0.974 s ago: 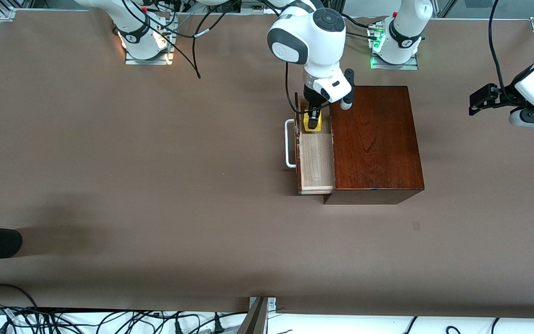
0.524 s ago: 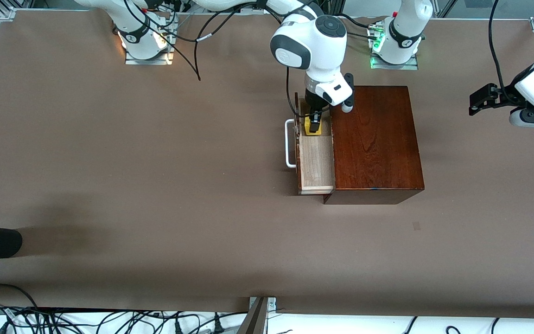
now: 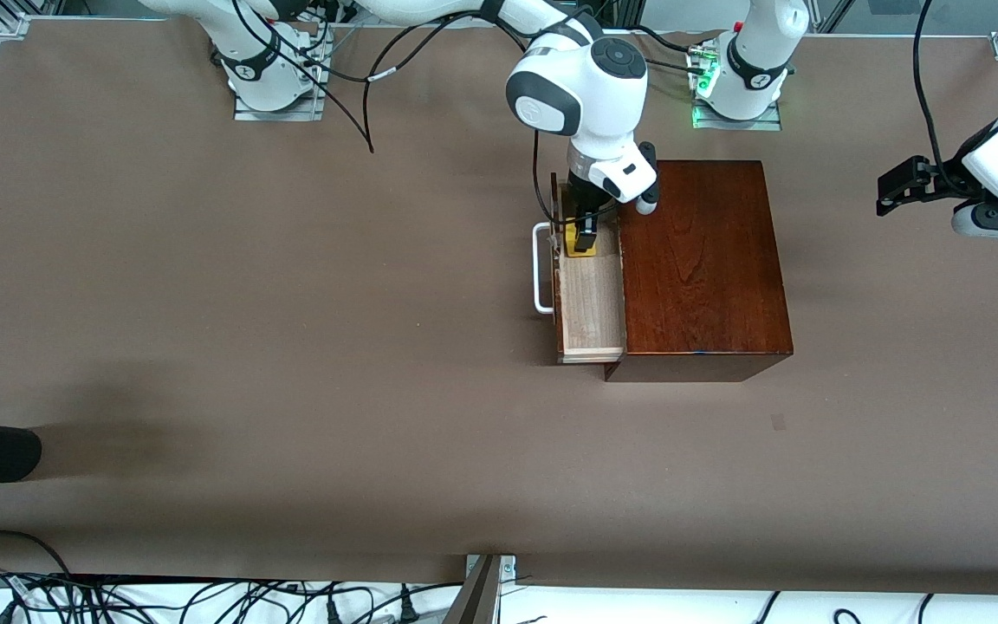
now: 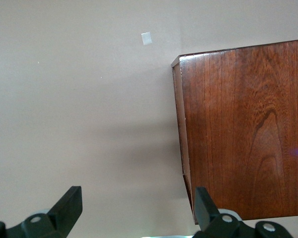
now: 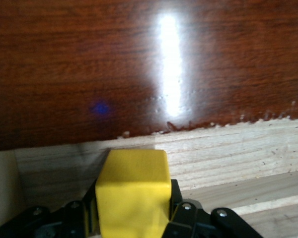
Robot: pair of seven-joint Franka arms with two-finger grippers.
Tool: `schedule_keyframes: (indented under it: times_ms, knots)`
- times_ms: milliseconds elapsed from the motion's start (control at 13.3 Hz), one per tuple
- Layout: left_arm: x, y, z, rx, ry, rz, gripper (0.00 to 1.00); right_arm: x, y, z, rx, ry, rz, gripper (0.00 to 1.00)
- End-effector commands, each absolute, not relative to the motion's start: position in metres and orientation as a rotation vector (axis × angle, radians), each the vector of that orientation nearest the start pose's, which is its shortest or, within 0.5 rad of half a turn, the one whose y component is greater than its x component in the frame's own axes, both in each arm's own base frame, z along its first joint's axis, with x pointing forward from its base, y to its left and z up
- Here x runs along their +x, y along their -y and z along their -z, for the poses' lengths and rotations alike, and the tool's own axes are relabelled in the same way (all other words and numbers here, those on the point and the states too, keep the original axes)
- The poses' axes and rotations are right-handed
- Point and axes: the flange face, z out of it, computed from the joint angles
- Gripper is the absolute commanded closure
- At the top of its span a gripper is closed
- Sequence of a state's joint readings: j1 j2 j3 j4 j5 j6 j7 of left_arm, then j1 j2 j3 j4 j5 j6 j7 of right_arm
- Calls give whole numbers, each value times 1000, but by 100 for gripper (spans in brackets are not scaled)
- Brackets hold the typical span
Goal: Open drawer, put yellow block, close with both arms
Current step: 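Lower the cube into the open drawer and open the right gripper, then raise the right gripper away while the left gripper moves toward the drawer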
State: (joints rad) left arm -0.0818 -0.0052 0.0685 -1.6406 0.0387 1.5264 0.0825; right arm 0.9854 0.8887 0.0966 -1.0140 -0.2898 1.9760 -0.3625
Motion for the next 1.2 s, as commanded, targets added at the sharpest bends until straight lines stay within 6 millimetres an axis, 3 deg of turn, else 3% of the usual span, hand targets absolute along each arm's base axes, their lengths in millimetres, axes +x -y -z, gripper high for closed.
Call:
schedule_keyframes:
  times_ms: [0, 450, 524, 599, 974, 1124]
  knots:
    - [548, 2, -597, -3078, -172, -174, 0, 410, -672, -326, -2385, 2299, 244, 100]
    - [548, 2, -597, -3078, -172, -174, 0, 414, -670, -317, -2393, 2293, 234, 98]
    - [548, 2, -597, -3078, -172, -174, 0, 415, -670, -317, -2392, 2291, 240, 37]
    - [548, 2, -597, -3078, -172, -174, 0, 415, -670, -317, -2395, 2285, 242, 0]
    - [548, 2, -597, -3078, -172, -174, 0, 412, -669, -333, -2412, 2261, 215, 0]
    - [548, 2, -597, -3078, -172, -174, 0, 416, -663, -387, -2429, 2210, 312, 0]
